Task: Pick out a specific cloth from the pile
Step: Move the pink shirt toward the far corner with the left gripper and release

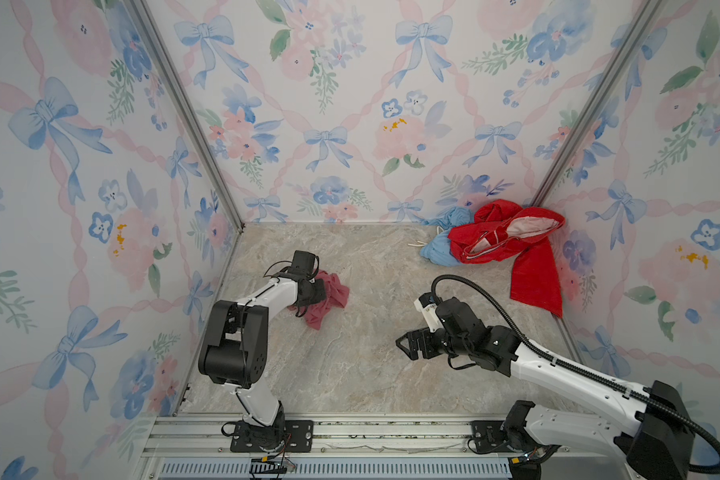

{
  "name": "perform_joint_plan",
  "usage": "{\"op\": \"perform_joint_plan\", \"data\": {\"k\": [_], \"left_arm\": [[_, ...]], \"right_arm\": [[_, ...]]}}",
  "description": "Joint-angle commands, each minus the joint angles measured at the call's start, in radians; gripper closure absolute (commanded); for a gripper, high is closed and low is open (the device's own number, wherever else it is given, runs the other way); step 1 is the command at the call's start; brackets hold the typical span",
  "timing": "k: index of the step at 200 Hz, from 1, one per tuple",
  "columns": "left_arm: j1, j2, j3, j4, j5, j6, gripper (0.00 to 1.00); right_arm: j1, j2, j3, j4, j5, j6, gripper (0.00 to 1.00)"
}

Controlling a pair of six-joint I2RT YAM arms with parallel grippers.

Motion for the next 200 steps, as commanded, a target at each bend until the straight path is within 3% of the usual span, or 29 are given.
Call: {"op": "perform_joint_plan", "data": {"k": [1,28,57,100,142,200], "left_arm": [[0.03,-0.062,0.186,-0.078,0.007,0.044,1.0],[0.08,0.006,0.364,-0.091,0.067,0.036,1.0],[0.141,0.122,0.511,-0.088,0.219,0.031,1.0],[0.245,0.303,0.616,-0.087,0.332,0.04,1.0],[0.294,0.416,0.62,-0.089,0.222,0.087,1.0],[0.295,0.507,0.585,-0.089,-0.066,0.137,1.0]], "right_arm": [[0.008,0.0,0.018,-0.019,0.011,0.009,0.03],[0.014,0.017,0.024,-0.004,-0.001,0.019,0.03],[0.019,0.013,0.017,-0.013,0.009,0.021,0.03],[0.012,0.035,0.019,-0.022,0.023,0.014,0.03],[0.006,0.133,0.066,-0.004,0.003,0.008,0.03],[0.046,0.227,0.14,0.021,-0.017,0.024,0.03]]}}
